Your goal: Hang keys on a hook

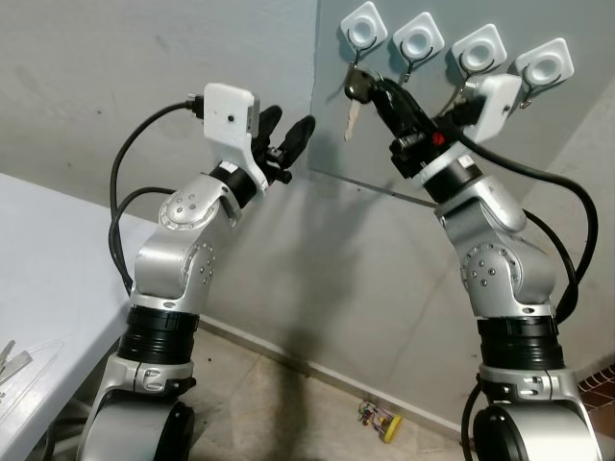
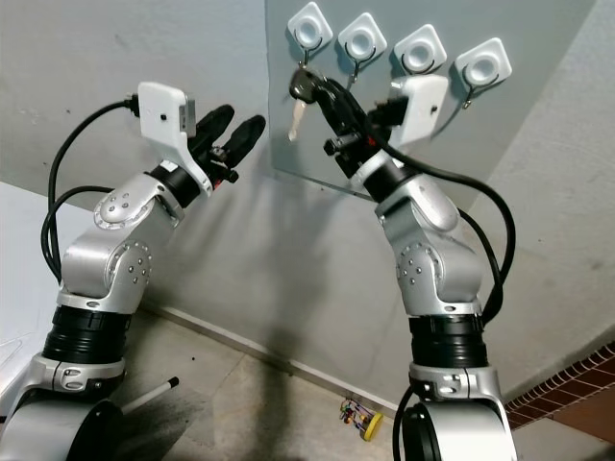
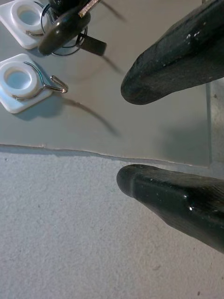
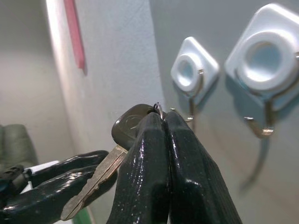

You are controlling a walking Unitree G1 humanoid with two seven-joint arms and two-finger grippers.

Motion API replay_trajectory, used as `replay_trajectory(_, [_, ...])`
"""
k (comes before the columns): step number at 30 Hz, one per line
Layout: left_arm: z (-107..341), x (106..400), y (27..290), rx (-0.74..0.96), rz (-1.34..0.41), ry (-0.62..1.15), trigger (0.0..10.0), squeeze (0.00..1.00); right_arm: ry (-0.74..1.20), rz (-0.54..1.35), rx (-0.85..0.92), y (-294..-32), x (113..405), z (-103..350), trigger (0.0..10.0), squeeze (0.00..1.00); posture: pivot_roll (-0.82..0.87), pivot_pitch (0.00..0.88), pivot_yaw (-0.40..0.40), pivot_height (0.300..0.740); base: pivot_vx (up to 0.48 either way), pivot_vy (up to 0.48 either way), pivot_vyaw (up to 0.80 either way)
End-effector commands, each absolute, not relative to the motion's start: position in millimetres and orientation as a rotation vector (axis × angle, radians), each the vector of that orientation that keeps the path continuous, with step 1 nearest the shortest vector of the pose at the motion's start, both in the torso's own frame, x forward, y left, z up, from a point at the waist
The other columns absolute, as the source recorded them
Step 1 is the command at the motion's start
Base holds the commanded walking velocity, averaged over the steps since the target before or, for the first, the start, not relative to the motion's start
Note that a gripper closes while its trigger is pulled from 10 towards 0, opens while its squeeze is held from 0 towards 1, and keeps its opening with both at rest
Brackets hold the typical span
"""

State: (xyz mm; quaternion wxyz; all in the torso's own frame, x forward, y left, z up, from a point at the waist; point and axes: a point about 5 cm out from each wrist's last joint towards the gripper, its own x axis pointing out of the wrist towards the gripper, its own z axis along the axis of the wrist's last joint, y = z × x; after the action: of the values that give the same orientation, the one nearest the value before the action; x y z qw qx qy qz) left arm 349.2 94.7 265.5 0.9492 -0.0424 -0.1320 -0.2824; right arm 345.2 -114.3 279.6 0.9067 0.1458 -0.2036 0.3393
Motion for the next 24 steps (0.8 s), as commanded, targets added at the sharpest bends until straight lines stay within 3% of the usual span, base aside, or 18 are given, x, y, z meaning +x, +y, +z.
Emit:
replay_trajectory(1, [279,347,89,-0.073,-0.606,-0.300,10.0,0.00,-0.398,0.716,0.347,-113,349,283,10.0,0.00,-0.01,0.089,-0.040,0.740,0.000,0.000,0.00])
replay_trajectory(24, [293,340,80,-0.068,-0.644,-0.351,10.0,0.00,-0.342,0.808,0.537,-102,356,289,10.0,0.00,0.00,0.072,-0.056,0.740,0.000,0.000,0.00])
